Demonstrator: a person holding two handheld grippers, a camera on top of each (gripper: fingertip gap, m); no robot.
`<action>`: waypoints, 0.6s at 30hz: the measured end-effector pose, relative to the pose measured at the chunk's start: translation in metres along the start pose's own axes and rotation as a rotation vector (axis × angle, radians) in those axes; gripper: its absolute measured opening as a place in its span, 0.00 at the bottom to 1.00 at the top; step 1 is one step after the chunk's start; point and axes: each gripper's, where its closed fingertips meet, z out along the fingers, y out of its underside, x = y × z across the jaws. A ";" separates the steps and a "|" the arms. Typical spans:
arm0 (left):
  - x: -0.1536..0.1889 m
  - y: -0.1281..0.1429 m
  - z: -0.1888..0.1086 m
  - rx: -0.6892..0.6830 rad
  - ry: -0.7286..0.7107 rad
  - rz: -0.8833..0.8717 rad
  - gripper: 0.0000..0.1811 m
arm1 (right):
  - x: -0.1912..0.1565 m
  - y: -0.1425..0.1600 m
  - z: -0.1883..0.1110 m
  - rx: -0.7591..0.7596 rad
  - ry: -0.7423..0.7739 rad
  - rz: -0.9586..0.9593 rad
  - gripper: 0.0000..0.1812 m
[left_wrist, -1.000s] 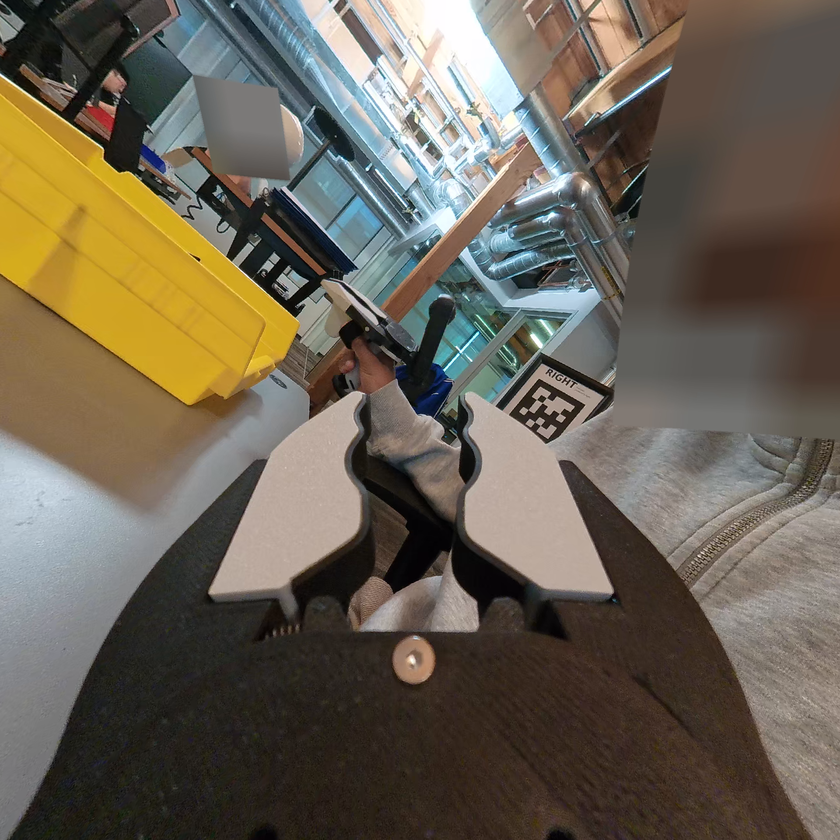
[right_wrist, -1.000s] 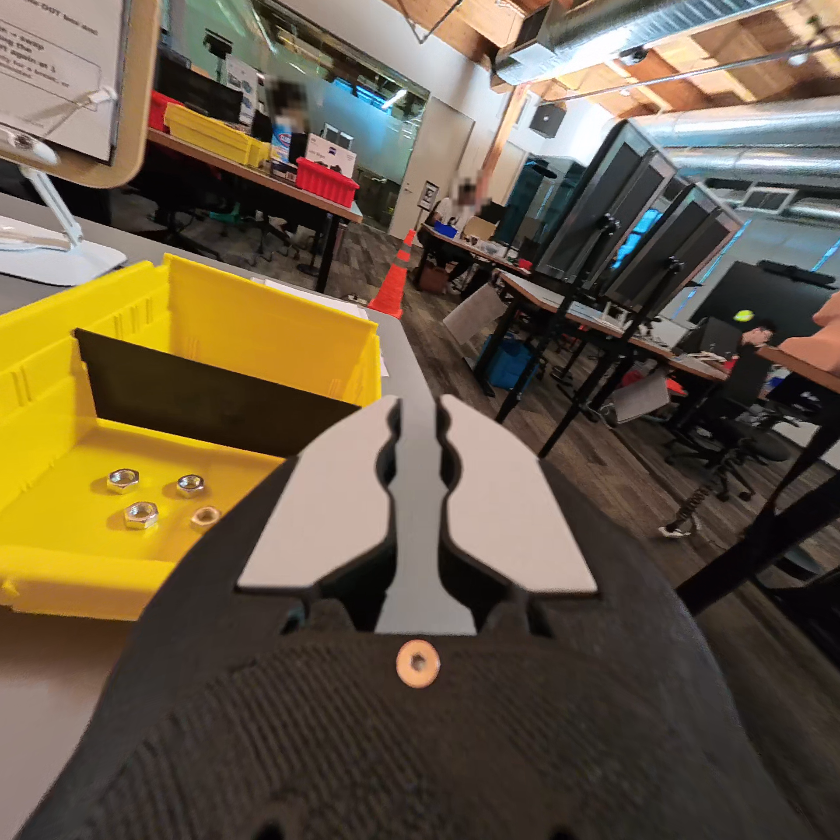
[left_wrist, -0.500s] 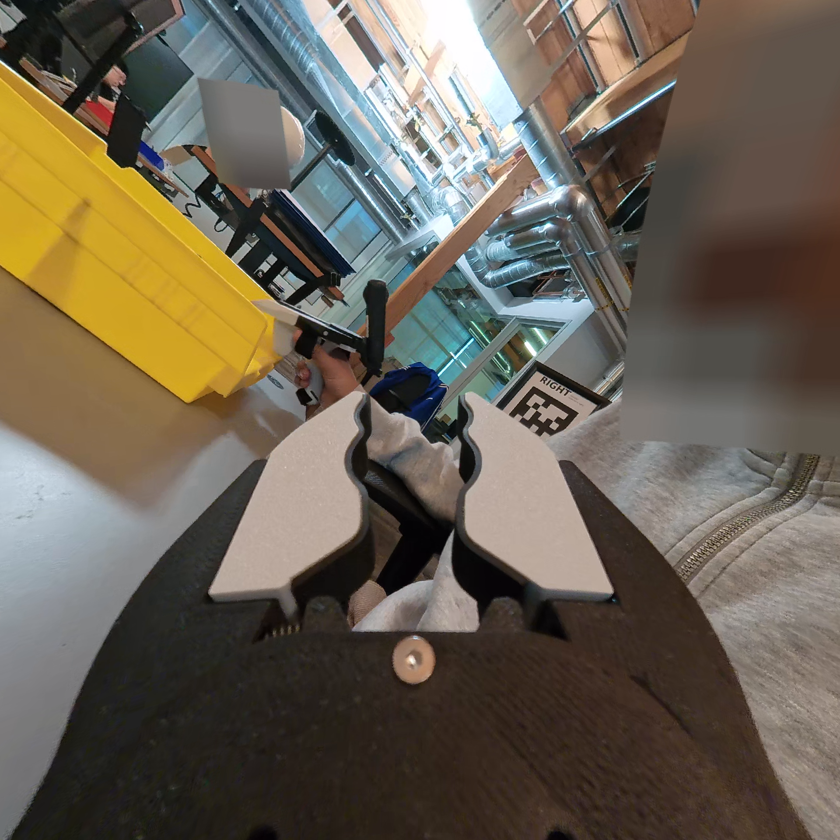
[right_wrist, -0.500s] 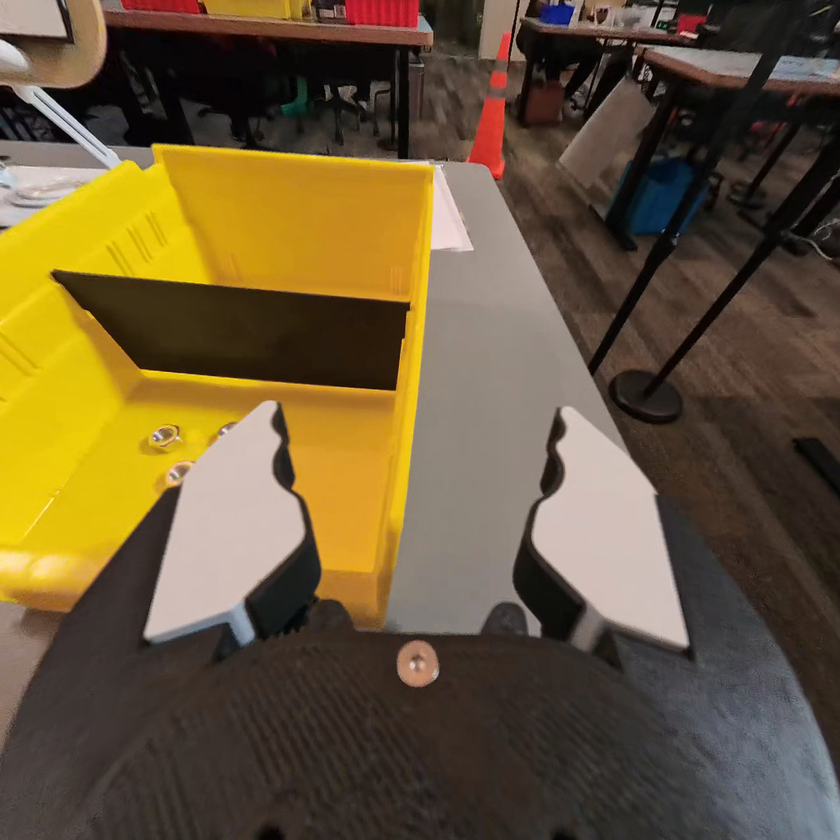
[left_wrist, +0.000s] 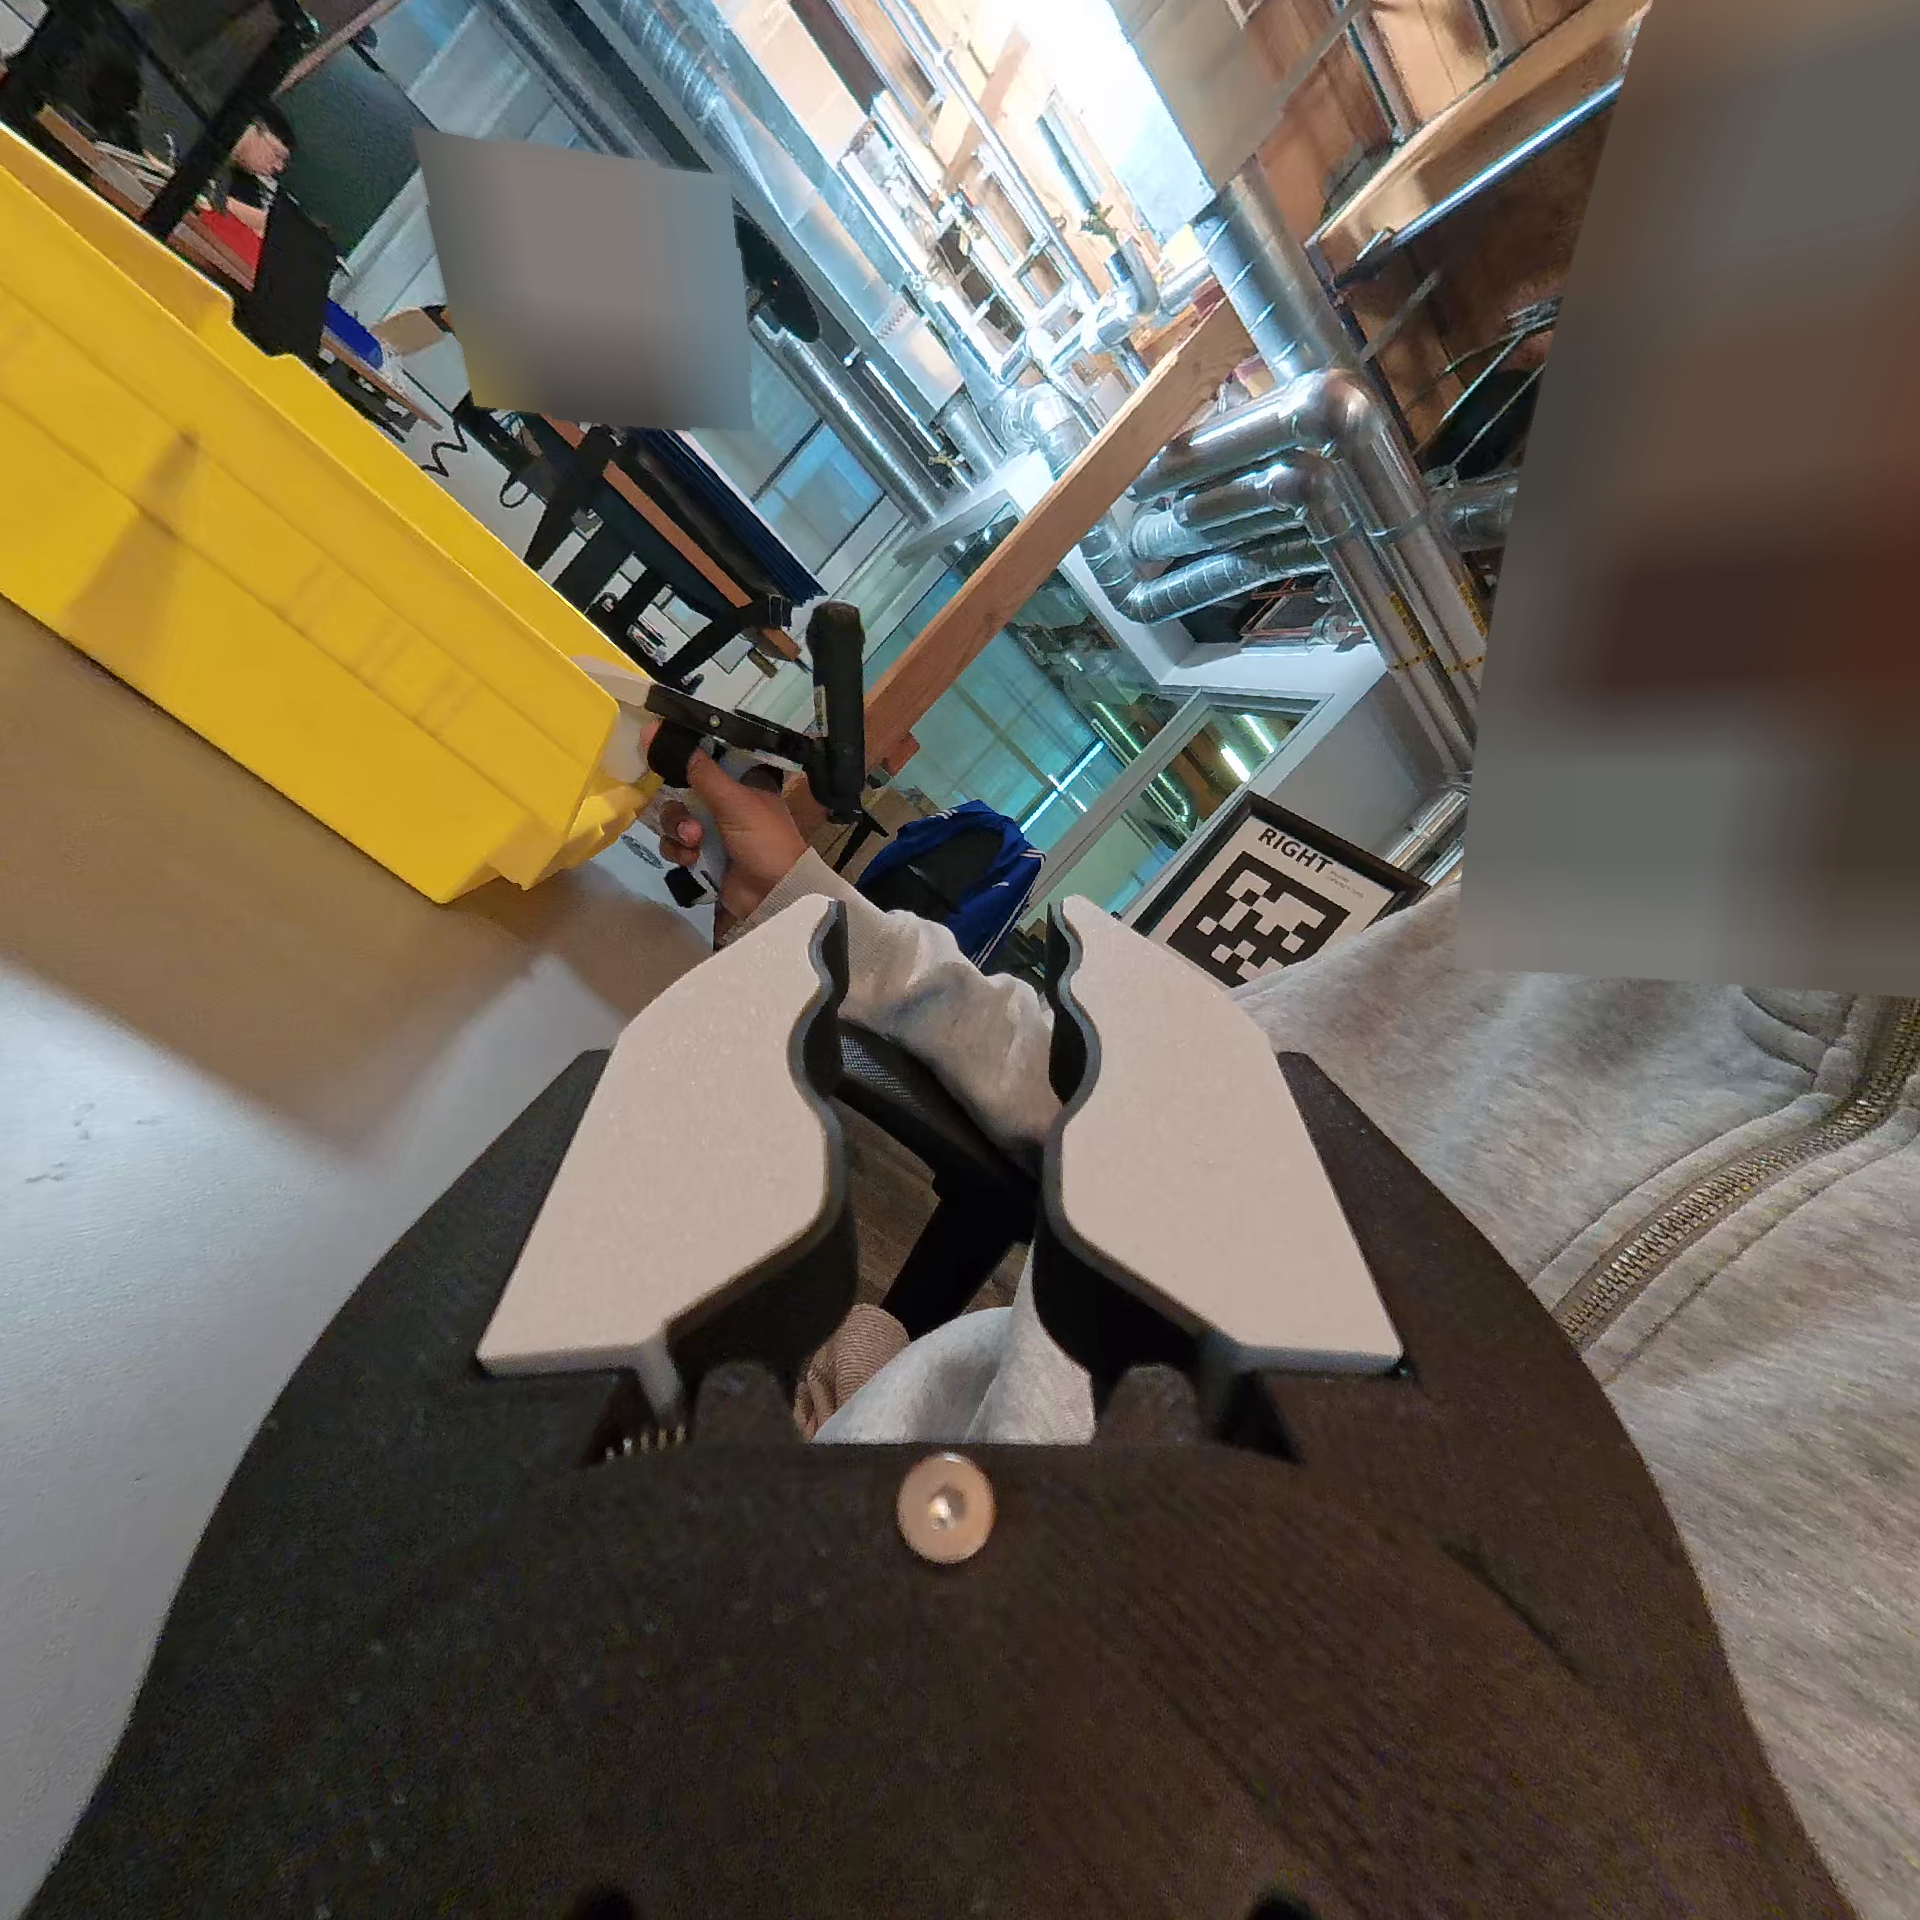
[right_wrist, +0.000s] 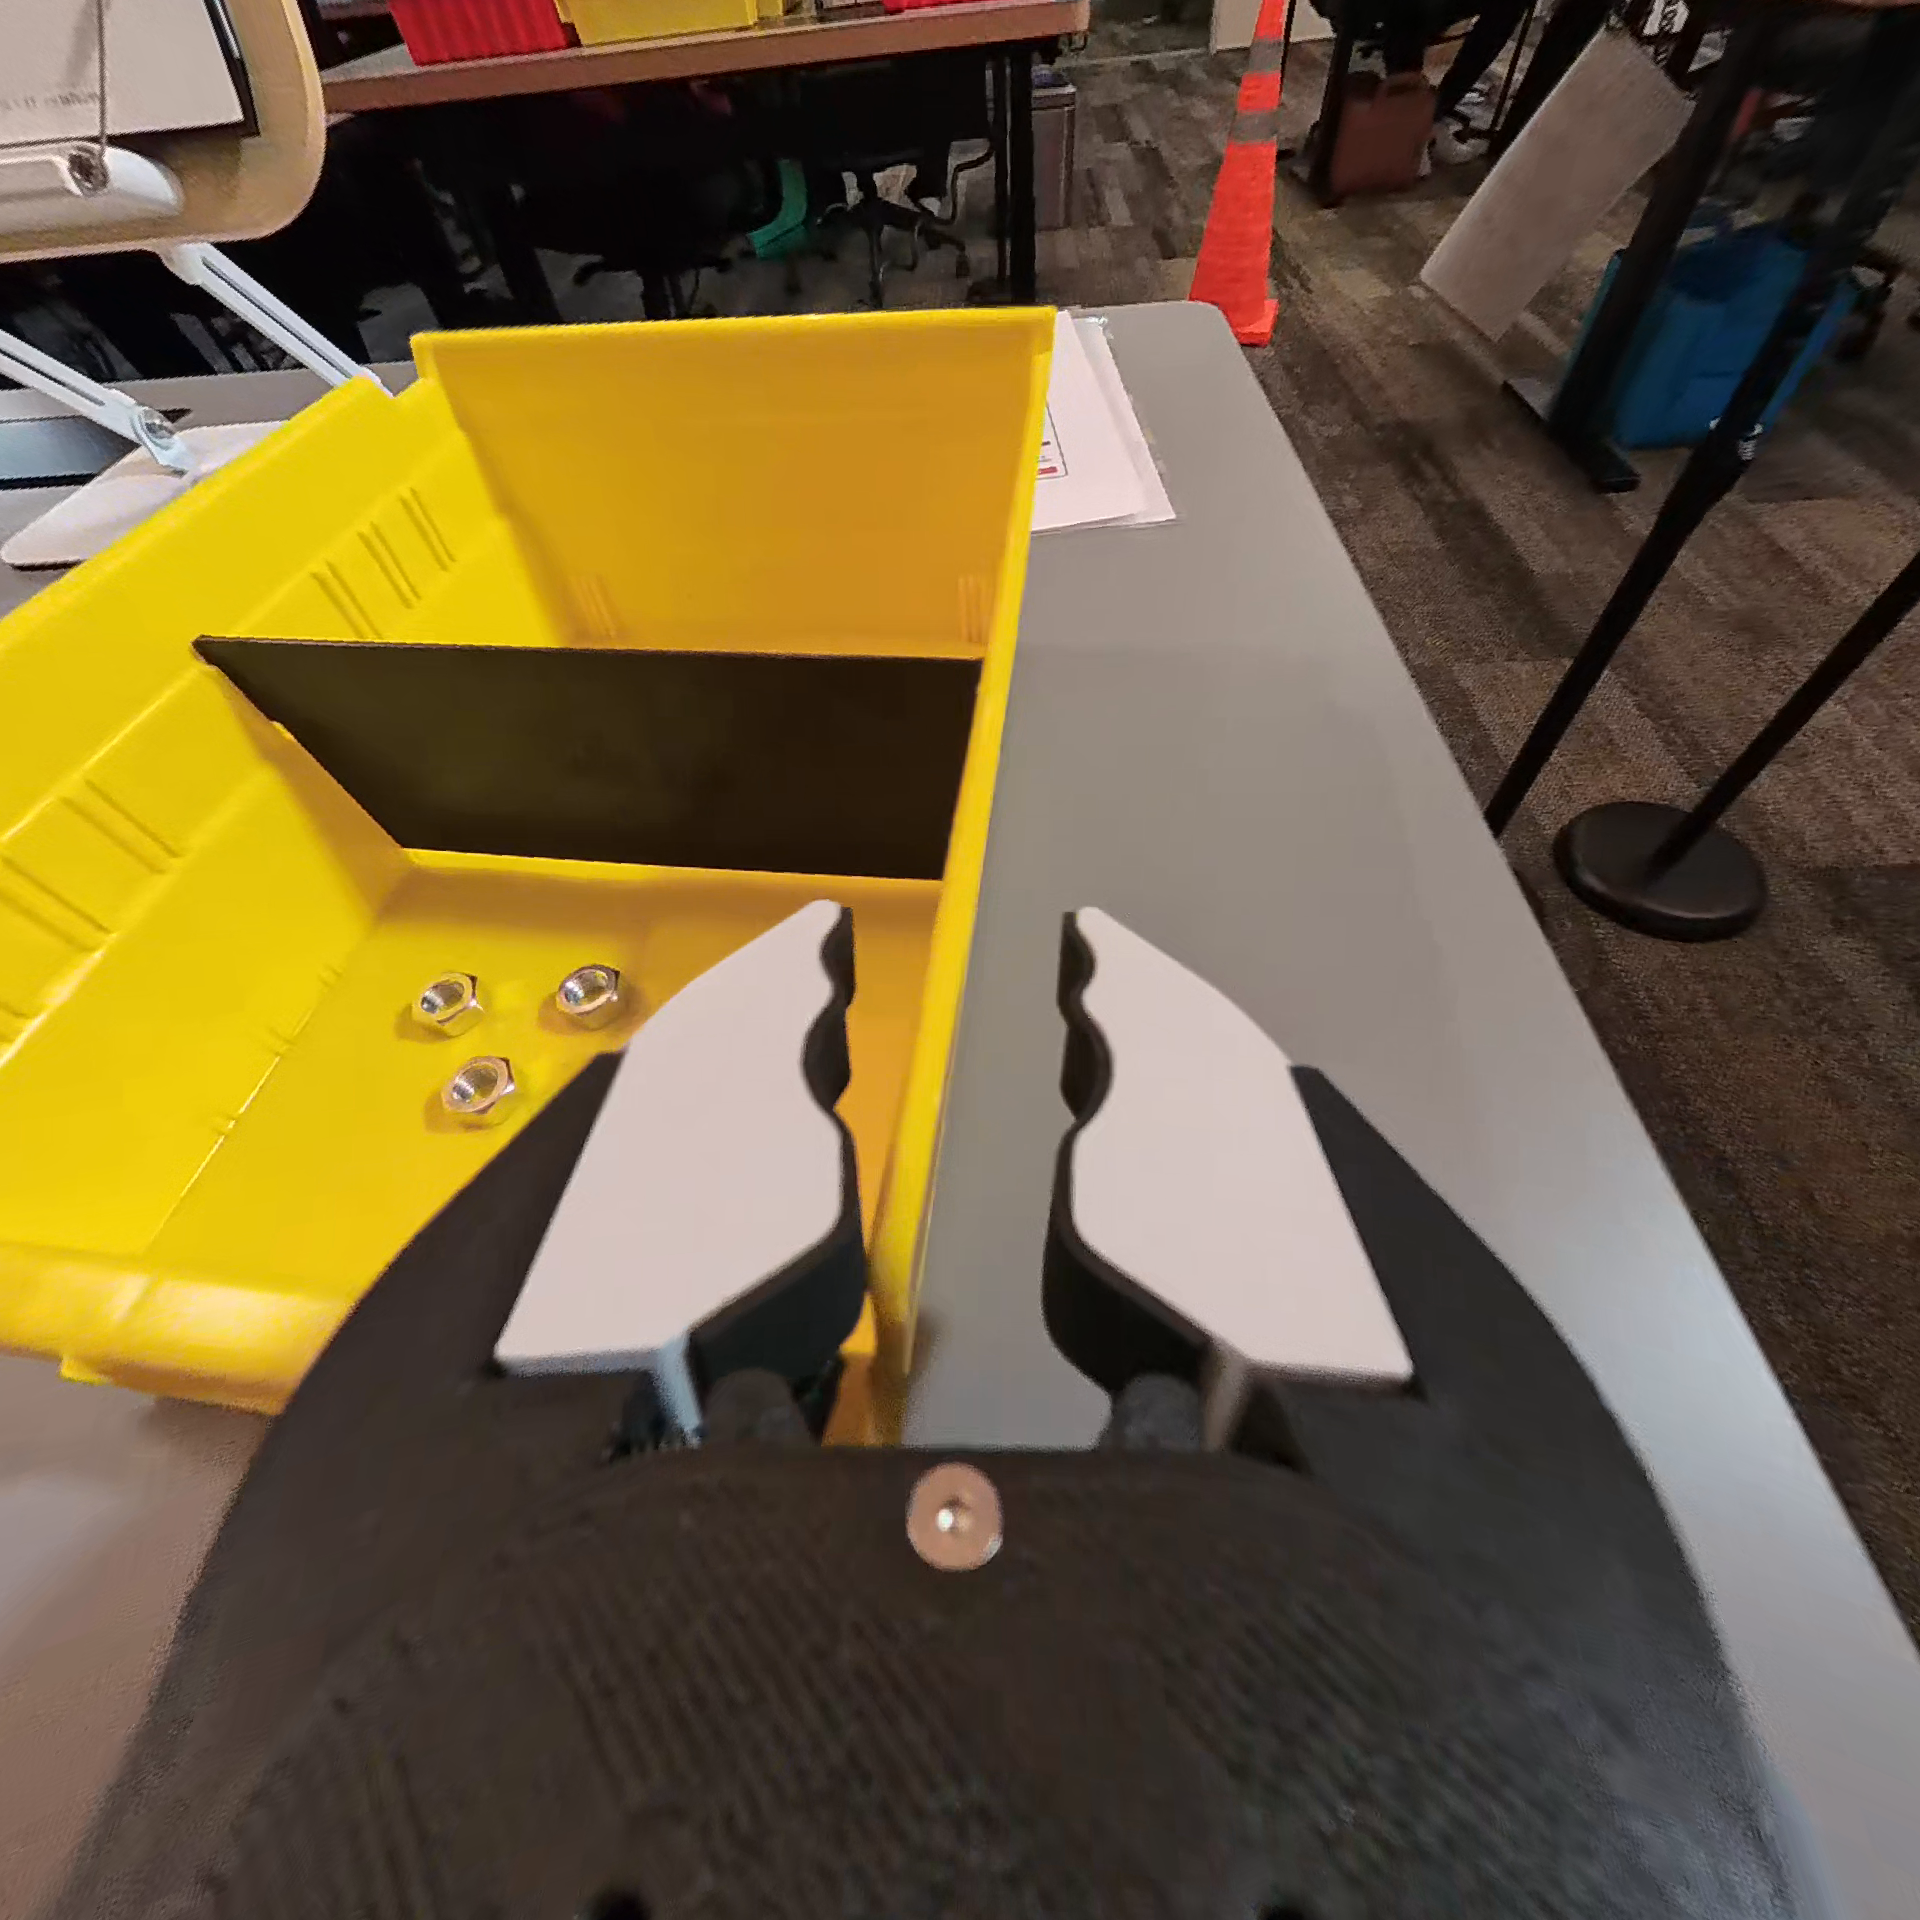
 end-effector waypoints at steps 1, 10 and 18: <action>0.000 0.000 0.000 -0.001 0.000 0.001 0.20 | -0.002 0.002 0.003 -0.012 -0.003 -0.005 0.17; 0.003 0.001 0.001 -0.005 -0.004 0.020 0.20 | 0.001 0.009 0.009 -0.051 0.034 -0.069 0.03; 0.006 0.002 0.001 -0.014 -0.001 0.035 0.20 | 0.004 0.008 0.003 -0.028 -0.017 0.086 0.03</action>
